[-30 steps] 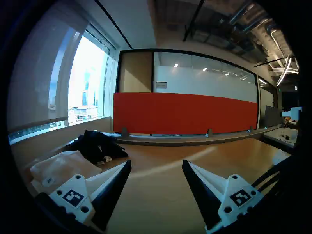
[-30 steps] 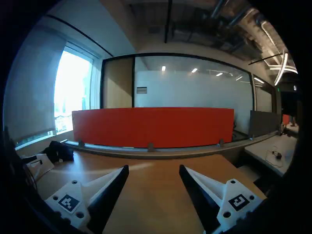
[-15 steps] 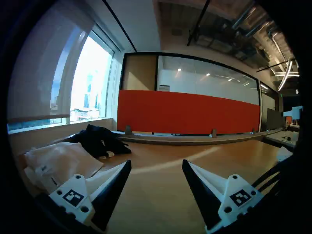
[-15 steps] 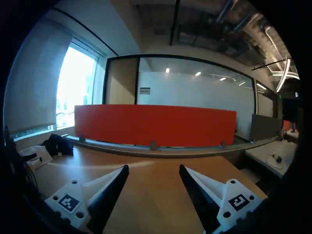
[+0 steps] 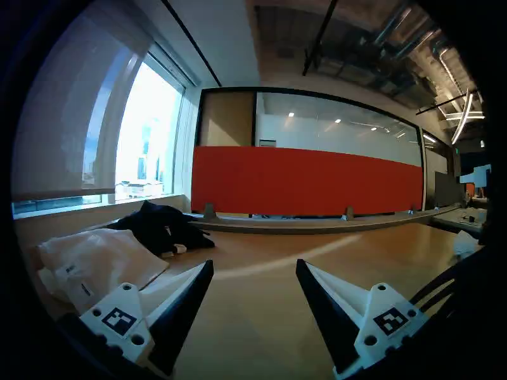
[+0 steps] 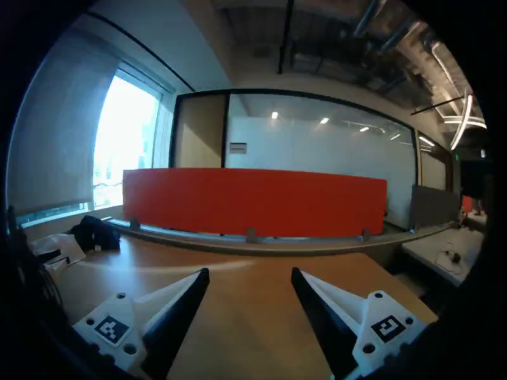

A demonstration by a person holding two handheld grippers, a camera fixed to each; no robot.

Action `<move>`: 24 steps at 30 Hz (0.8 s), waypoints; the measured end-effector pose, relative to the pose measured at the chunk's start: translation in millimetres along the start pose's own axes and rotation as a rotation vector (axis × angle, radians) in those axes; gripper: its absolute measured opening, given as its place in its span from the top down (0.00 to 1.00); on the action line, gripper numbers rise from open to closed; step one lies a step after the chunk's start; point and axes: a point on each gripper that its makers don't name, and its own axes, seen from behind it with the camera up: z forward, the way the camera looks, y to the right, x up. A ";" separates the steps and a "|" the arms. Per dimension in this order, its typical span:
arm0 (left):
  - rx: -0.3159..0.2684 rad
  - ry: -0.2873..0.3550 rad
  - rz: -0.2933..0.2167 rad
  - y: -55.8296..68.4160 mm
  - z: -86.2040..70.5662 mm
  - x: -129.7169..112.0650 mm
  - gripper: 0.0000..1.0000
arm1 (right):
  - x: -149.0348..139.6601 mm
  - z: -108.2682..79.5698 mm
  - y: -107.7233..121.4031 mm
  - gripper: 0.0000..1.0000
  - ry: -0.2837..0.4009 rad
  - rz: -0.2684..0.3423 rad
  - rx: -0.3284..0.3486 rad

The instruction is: Fold towel

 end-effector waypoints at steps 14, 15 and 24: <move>-0.002 0.011 0.047 6.8 -1.0 -0.2 0.03 | -3.6 2.9 8.7 0.00 0.012 0.005 0.000; -0.003 0.011 0.048 7.0 -1.0 -0.3 0.03 | -3.9 2.6 9.1 0.00 0.013 0.004 -0.001; -0.003 0.011 0.050 6.6 -0.8 -1.1 0.03 | -9.2 -0.4 22.4 0.00 0.033 -0.006 -0.030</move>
